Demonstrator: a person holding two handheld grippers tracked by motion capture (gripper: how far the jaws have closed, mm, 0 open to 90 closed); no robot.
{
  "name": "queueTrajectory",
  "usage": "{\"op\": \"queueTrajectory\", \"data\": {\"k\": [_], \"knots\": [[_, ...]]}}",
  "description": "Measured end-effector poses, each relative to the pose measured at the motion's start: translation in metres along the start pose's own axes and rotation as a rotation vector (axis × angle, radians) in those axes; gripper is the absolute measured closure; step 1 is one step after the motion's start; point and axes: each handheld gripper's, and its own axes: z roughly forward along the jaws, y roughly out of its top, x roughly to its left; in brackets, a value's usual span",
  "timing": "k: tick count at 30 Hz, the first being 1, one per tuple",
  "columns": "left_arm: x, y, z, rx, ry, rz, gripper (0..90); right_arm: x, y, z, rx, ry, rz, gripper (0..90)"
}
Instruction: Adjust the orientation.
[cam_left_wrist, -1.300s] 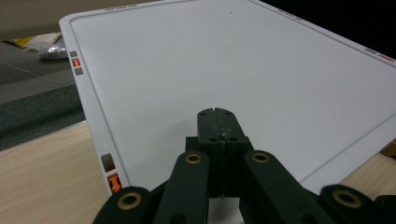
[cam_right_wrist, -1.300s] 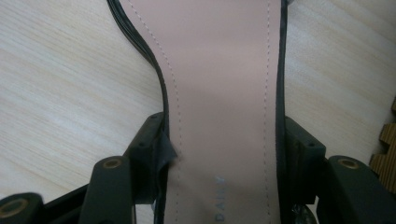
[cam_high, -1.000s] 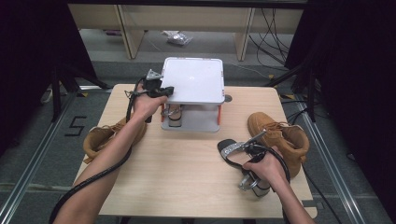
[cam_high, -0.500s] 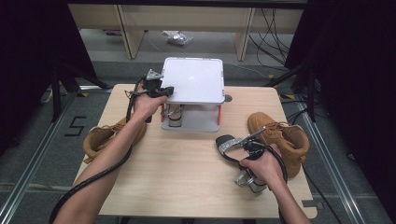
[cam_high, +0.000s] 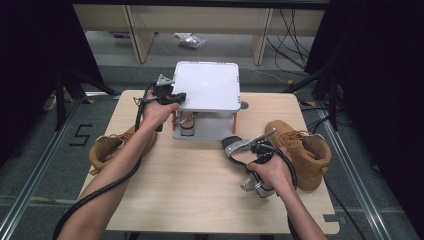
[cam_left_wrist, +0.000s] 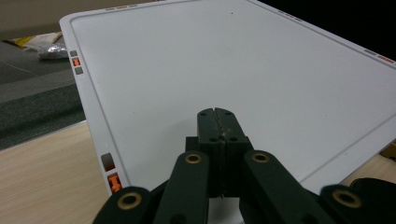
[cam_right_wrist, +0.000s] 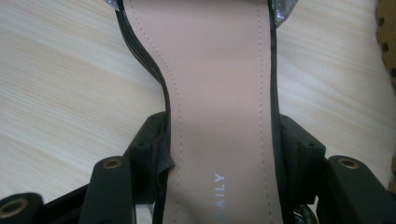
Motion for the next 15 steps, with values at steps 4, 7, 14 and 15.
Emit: {"op": "queueTrajectory", "data": {"k": [4, 7, 14, 15], "knots": [[0.0, 0.0, -0.001, 0.012, 0.005, 0.008, 90.0, 0.01, 0.01, -0.002, 0.009, -0.006, 0.026, 43.4], [0.0, 0.0, 0.0, 0.003, 0.001, 0.0, 90.0, 0.015, 0.018, -0.001, 0.01, -0.004, 0.031, 43.4], [0.0, 0.0, 0.0, 0.004, -0.001, 0.001, 89.9, 0.027, 0.033, 0.002, -0.013, 0.009, 0.015, 43.4], [0.0, 0.0, 0.0, 0.003, 0.0, 0.001, 89.9, 0.03, 0.036, 0.001, 0.002, 0.013, 0.04, 43.4]]}}
